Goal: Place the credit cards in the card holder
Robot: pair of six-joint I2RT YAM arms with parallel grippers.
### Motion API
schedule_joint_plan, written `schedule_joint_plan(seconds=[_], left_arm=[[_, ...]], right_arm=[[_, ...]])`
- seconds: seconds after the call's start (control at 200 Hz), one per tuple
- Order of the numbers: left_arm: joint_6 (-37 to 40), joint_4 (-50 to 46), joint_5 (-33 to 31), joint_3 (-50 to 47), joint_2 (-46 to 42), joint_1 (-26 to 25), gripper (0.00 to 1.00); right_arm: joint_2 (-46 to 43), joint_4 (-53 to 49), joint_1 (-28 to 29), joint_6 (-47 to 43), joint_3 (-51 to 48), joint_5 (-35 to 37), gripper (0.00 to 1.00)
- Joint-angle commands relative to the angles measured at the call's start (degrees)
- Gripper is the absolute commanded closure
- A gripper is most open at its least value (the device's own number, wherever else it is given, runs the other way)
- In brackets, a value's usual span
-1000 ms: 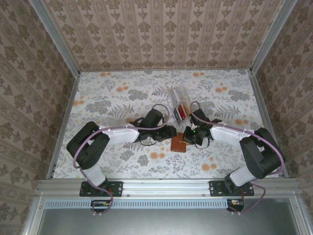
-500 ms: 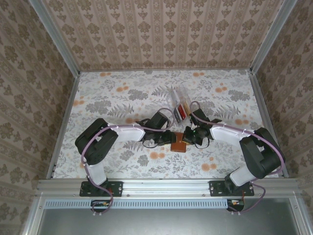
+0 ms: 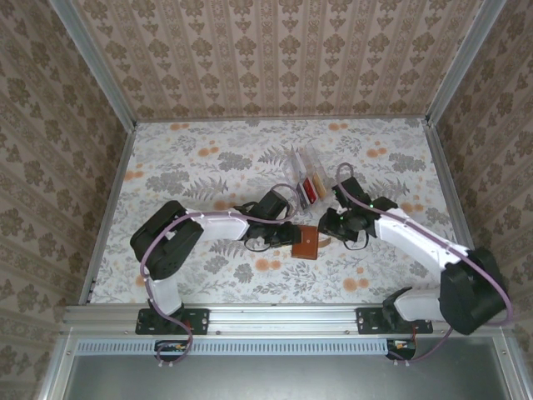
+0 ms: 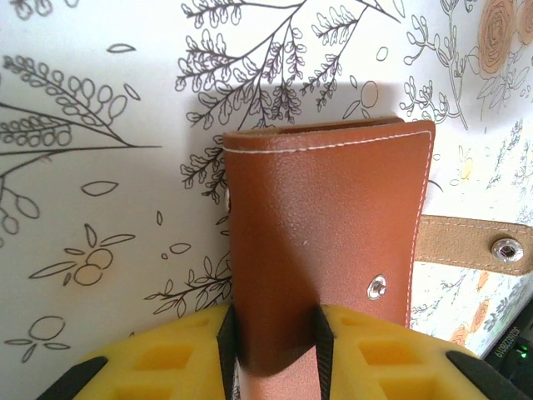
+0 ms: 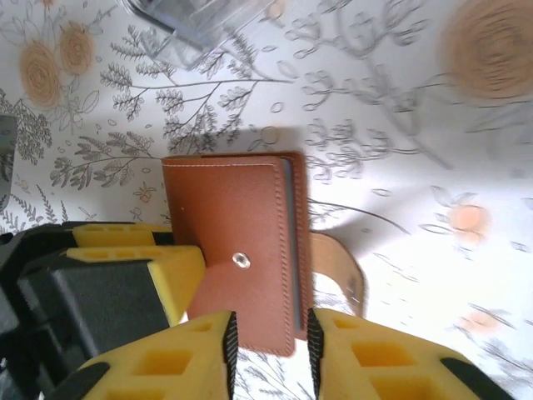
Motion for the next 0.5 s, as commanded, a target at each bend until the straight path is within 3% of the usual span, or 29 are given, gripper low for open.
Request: schedule_joint_plan(seconds=[0.0,0.23,0.495], left_arm=[[1.5,-2.8,-1.3,0.9,0.7,-0.5,0.69],[1.5,-2.6,-1.3,0.8,0.4,-0.6,0.69],[1.3,-2.3,-1.3,0.7,0.6,-0.5,0.69]], right_arm=[[-0.8,-8.9,-1.4,-3.1,0.7,2.6,0.65],[4.0,-4.9,-1.6,-3.5,0.1,-3.4,0.67],[6.3,-3.4,-1.7,-3.6,0.2,-2.6,0.74]])
